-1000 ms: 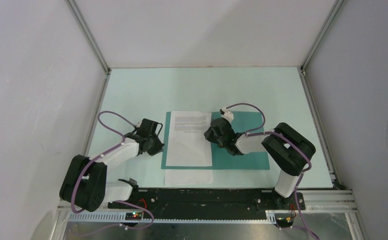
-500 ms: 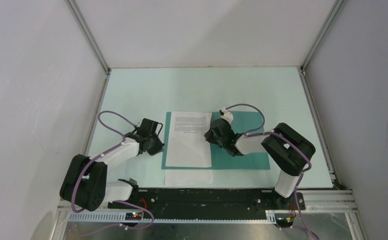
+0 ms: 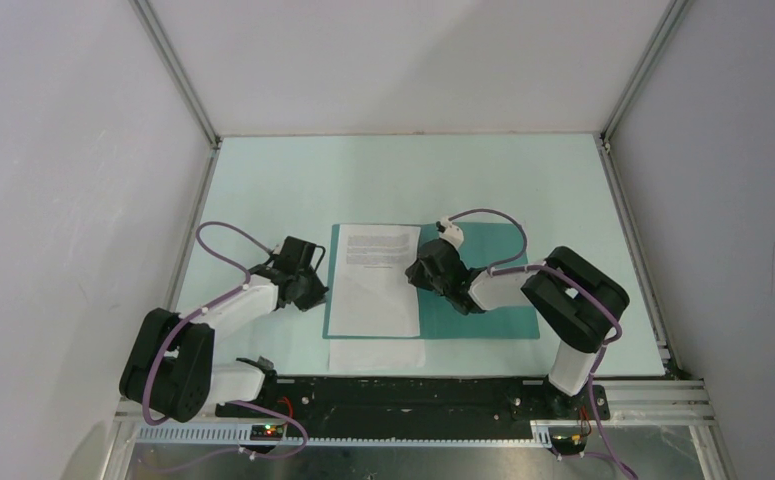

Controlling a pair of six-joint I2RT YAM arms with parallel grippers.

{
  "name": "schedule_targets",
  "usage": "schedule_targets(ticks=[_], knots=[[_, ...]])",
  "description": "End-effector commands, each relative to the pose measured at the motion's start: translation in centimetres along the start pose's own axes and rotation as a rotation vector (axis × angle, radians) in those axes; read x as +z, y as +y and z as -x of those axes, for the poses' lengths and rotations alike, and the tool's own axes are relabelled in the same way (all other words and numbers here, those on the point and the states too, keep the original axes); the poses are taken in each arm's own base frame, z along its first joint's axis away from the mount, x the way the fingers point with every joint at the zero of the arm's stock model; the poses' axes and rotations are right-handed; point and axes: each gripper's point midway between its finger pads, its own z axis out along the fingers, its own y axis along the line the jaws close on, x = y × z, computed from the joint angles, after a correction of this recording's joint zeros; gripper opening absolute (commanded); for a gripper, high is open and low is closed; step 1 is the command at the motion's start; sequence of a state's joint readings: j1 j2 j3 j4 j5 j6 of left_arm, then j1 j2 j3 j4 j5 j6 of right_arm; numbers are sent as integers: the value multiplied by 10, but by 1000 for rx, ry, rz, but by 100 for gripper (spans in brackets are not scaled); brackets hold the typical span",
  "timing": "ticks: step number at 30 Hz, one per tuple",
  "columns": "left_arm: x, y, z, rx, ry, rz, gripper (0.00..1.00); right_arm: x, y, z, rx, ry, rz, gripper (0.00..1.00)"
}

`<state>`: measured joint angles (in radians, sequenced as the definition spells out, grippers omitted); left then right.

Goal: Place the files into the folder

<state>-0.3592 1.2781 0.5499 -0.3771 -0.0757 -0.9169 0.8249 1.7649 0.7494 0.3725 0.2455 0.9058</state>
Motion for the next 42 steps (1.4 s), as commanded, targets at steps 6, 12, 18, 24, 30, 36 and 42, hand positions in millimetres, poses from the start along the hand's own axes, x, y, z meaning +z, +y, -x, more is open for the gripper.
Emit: schedule_targets(ticks=[6,12,18,24,30,36,42], knots=[[6,34,-26,28,83,127,0,-1,12,-1,9,-17,24,0],[6,35,-27,29,87,132,0,-1,14,-2,15,-18,25,0],[6,33,-26,29,86,127,0,2,16,-7,10,-2,30,0],[4,27,-21,44,75,110,0,1,16,-4,-8,-2,17,13],[-9,14,3,99,25,69,1,-19,13,18,-34,-35,-32,57],[-41,-25,38,177,-52,-58,24,-57,-10,50,-98,-59,-158,67],[-62,-87,34,303,-32,-206,34,-52,-38,62,-152,10,-281,50]])
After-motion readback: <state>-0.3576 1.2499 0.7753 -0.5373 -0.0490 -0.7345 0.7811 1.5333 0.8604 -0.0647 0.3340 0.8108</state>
